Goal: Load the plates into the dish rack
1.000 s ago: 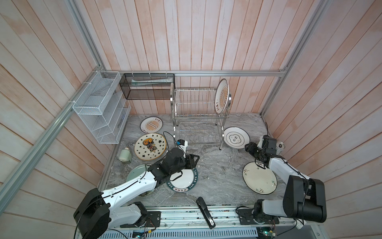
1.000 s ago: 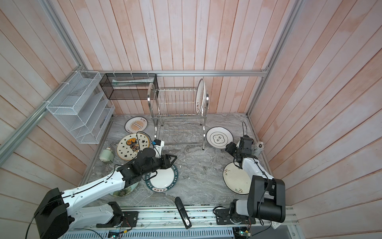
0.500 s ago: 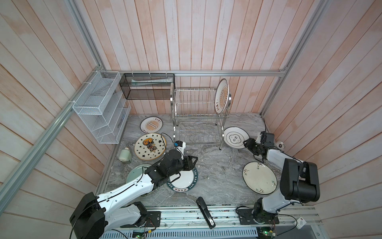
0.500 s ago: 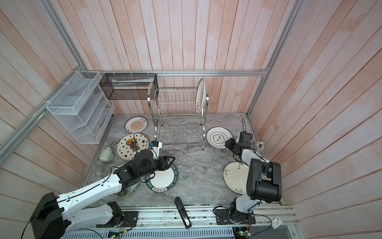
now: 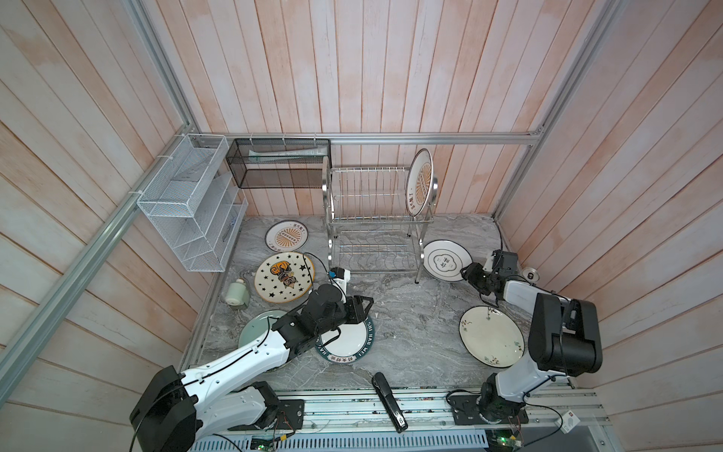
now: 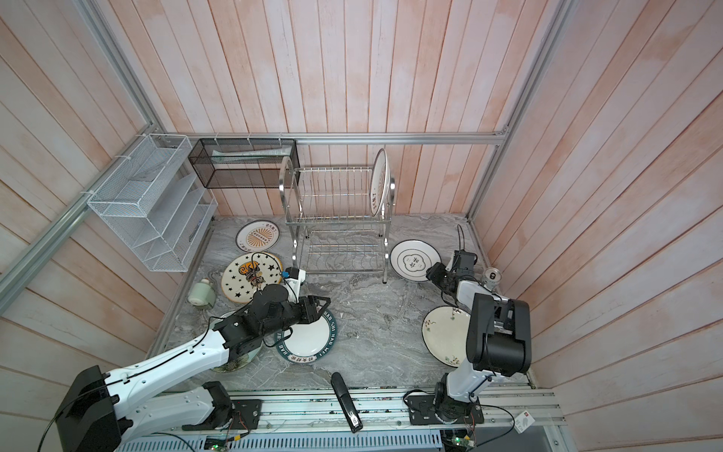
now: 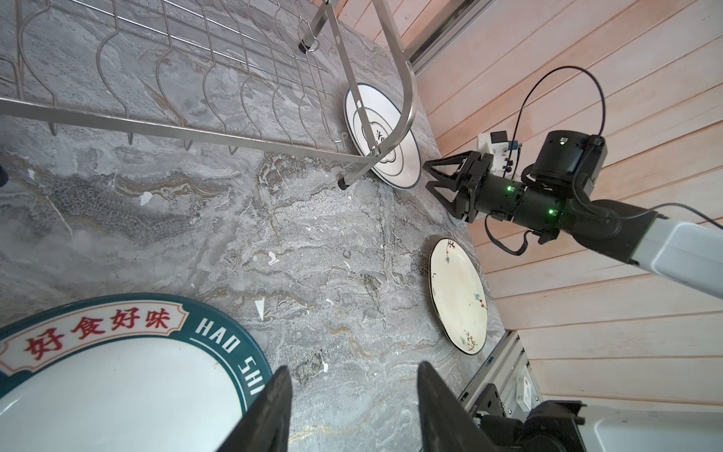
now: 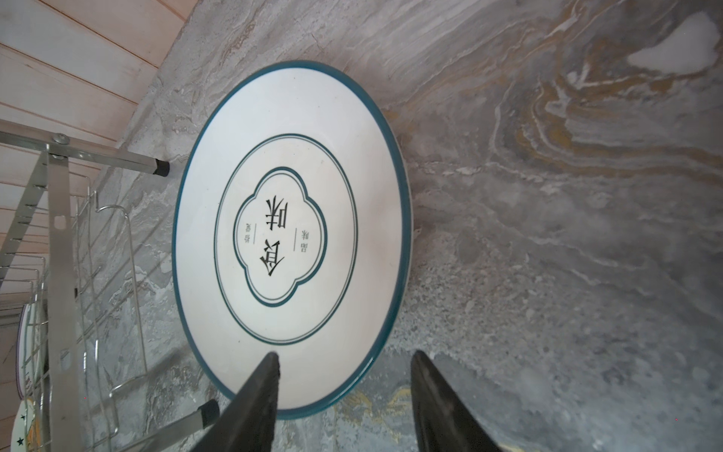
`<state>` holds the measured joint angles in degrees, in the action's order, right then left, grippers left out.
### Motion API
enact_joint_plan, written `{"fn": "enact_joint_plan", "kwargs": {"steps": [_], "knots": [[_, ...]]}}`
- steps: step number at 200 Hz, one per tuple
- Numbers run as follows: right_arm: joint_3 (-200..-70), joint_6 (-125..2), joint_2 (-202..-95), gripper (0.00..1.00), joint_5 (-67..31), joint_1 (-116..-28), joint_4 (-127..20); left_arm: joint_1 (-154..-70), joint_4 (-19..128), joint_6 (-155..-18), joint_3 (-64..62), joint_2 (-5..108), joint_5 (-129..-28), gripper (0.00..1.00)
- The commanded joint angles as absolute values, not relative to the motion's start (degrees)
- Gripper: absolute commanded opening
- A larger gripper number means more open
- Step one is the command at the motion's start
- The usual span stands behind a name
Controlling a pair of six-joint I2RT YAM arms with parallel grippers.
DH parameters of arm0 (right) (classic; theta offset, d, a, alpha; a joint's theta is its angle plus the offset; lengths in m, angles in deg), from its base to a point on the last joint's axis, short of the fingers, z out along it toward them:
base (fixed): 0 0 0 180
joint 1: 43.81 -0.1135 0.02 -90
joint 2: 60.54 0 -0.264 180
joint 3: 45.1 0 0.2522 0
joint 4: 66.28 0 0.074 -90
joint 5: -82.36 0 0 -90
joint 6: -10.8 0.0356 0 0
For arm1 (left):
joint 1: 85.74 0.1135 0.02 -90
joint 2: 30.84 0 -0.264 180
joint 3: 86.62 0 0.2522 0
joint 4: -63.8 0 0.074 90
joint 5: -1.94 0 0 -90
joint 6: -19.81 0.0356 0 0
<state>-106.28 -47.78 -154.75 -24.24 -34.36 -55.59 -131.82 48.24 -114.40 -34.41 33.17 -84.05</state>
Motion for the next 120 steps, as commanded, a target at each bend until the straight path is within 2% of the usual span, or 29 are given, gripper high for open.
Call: {"fn": "enact_joint_plan", "kwargs": {"steps": [1, 120], "knots": [[-107.3, -48.5, -156.5, 0.55, -24.8, -33.9, -56.8, -132.0, 47.5, -114.3, -34.4, 32.8, -85.2, 0.53], [-109.7, -47.8, -162.2, 0.49, -29.0, -33.3, -58.7, -132.0, 48.0, -114.4, -34.0, 33.8, -85.1, 0.53]]}}
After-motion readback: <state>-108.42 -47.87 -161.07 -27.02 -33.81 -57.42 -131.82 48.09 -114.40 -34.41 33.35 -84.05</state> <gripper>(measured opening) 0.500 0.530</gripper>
